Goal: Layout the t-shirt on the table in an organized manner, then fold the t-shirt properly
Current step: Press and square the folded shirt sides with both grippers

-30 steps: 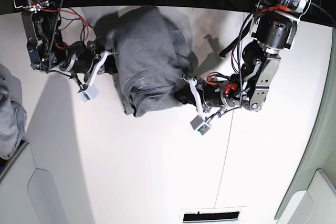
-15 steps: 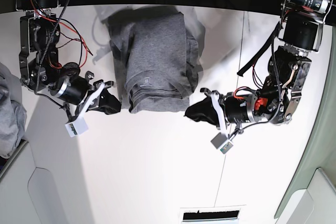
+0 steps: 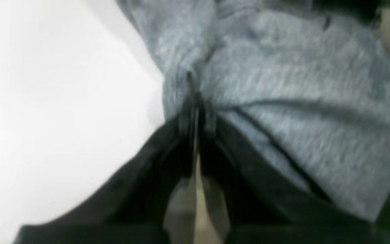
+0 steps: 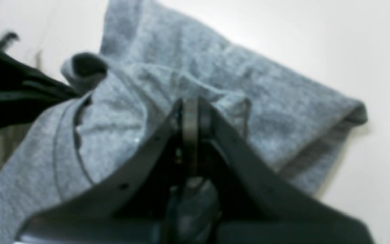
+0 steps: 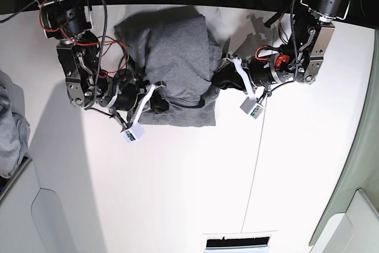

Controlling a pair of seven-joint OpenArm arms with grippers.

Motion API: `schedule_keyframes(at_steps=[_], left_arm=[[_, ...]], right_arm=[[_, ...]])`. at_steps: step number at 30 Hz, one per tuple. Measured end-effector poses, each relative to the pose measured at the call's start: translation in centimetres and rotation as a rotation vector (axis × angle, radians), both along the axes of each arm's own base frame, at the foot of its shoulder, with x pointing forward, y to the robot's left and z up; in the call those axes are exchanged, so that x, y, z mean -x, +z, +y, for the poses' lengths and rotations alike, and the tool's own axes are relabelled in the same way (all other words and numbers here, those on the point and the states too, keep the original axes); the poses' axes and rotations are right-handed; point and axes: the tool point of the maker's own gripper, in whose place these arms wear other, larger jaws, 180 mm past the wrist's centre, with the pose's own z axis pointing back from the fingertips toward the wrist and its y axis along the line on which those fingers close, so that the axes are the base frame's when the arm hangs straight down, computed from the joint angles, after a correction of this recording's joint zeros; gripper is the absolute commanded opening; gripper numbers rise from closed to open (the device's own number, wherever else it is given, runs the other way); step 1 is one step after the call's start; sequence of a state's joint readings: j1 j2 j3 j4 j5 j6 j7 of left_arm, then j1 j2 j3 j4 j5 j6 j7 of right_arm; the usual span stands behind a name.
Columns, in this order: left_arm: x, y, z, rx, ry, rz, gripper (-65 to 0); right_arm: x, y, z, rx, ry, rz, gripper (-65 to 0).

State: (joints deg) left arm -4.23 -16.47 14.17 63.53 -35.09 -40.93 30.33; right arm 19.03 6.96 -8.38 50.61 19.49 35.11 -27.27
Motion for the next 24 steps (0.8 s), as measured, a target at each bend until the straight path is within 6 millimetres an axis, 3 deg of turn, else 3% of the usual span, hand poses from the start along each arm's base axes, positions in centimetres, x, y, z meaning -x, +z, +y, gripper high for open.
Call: schedule_keyframes(at_steps=[4,8,12,14,16,19,24], left_arm=[[-0.4,0.0,-0.6,0.033,0.026,-0.008,-60.6],[-1.1,1.4,0.1,-0.040,-0.011,-0.019,-60.6],[-2.8,6.4,0.0,0.022,-0.006,-0.074,-60.6],[-3.4,9.3,-0.5,0.070,-0.021,-0.116,-60.6],[-3.4,10.8,-0.5,0.090,-0.038,-0.138,-60.6],[-2.1,11.4,0.1,0.122,-0.047,-0.128,-60.6],[2.3,10.0,-0.6,0.117,-0.085,-0.060,-60.6]], right_arm=[[-0.8,0.4,-0.1,-0.019,-0.034,-0.006,-65.0],[-1.2,1.8,0.2,0.004,-0.013,-0.027,-65.0],[-1.4,4.1,0.3,0.043,0.040,-0.053,-65.0],[-2.1,6.1,0.7,0.029,0.047,-0.108,-65.0],[-2.4,8.3,1.2,0.007,0.053,-0.167,-65.0],[-1.3,9.7,1.1,0.007,0.074,-0.155,-65.0],[1.3,8.7,-1.2,-0.031,-0.003,-0.098,-65.0]])
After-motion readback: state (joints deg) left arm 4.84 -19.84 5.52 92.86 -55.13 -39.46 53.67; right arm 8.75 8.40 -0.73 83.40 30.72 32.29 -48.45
